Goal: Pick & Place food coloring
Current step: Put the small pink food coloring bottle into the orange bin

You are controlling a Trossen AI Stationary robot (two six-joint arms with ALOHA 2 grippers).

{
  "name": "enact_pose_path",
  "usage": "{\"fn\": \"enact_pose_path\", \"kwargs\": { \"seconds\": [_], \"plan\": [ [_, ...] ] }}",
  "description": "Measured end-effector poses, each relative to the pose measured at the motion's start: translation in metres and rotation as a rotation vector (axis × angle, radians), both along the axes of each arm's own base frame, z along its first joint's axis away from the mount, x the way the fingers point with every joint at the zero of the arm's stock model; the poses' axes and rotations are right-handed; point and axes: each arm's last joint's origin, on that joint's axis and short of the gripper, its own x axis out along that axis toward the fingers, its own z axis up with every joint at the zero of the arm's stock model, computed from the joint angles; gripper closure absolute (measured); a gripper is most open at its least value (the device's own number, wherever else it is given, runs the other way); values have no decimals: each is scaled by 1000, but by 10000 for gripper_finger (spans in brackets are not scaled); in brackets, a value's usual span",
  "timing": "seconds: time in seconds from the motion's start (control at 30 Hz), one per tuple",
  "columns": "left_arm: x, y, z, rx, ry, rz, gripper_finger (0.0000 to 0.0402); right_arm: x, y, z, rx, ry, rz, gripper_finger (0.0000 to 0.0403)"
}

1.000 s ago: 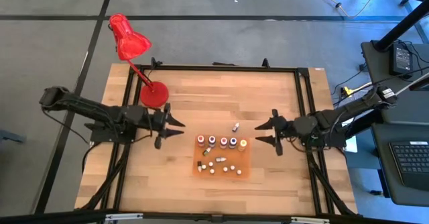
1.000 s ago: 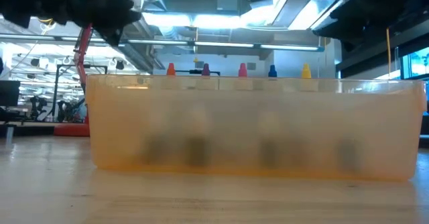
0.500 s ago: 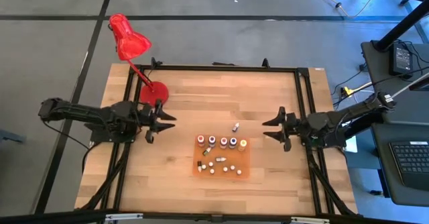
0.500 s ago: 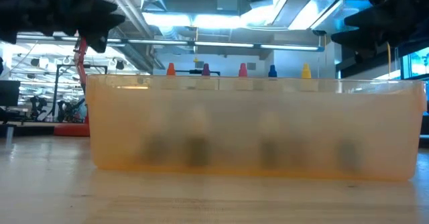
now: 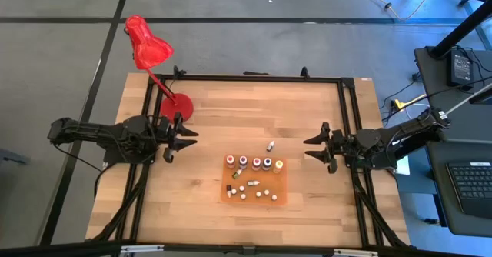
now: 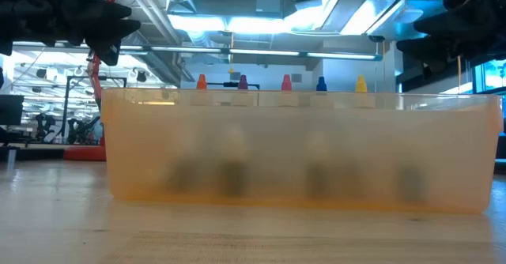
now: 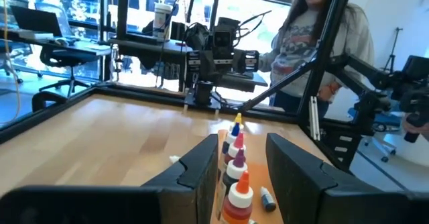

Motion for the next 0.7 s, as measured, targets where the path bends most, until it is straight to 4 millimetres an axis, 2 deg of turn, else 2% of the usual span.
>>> {"fn": "enact_pose_path", "kwargs": {
  "seconds": [0.5,0.7],
  "plan": [
    [0,0,0,6,1,-1,279,0,0,0,-58,0,-10,205],
    [0,0,-1,12,10,2,277,0,-4,-1,82,8,-155,205]
  ]
}}
